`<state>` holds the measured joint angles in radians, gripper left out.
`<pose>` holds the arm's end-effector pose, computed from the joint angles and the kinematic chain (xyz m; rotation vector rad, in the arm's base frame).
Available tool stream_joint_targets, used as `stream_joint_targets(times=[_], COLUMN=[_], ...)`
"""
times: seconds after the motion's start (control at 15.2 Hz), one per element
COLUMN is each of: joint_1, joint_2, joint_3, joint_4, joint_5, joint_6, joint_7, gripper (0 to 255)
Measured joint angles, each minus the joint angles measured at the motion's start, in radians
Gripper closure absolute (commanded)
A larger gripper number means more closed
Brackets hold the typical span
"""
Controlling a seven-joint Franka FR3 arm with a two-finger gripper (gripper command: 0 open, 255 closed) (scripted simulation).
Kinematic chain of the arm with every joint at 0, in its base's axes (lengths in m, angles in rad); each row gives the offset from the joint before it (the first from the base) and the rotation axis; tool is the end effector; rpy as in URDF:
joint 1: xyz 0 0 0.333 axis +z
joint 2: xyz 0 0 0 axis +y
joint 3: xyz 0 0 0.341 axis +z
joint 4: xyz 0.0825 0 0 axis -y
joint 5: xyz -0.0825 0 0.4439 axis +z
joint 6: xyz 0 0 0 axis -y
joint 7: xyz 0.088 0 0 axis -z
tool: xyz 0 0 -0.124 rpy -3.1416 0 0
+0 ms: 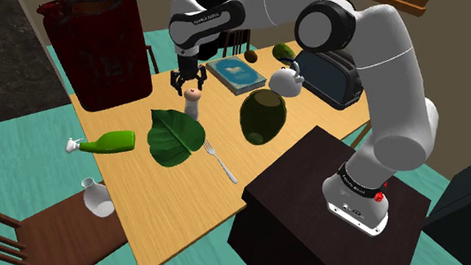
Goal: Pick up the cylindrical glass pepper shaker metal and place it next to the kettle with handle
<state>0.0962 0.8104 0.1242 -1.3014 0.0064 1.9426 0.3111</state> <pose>0.7782 0.1544 0.2169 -3.0705 0.1913 0.2834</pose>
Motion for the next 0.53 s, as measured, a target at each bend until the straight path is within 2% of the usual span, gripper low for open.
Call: stream_joint_targets(times=[0.33,0.4,0.53], joint_1=[0.000,0.000,0.000], joint_2=[0.001,0.001,0.001], joint_3=[0.000,0.000,0.000], joint_4=[-0.003,-0.003,-0.002], joint_5=[0.000,0.000,0.000], joint_6=[0.004,0.004,0.004], joint_7=[0.000,0.000,0.000], gripper=[0,255,255])
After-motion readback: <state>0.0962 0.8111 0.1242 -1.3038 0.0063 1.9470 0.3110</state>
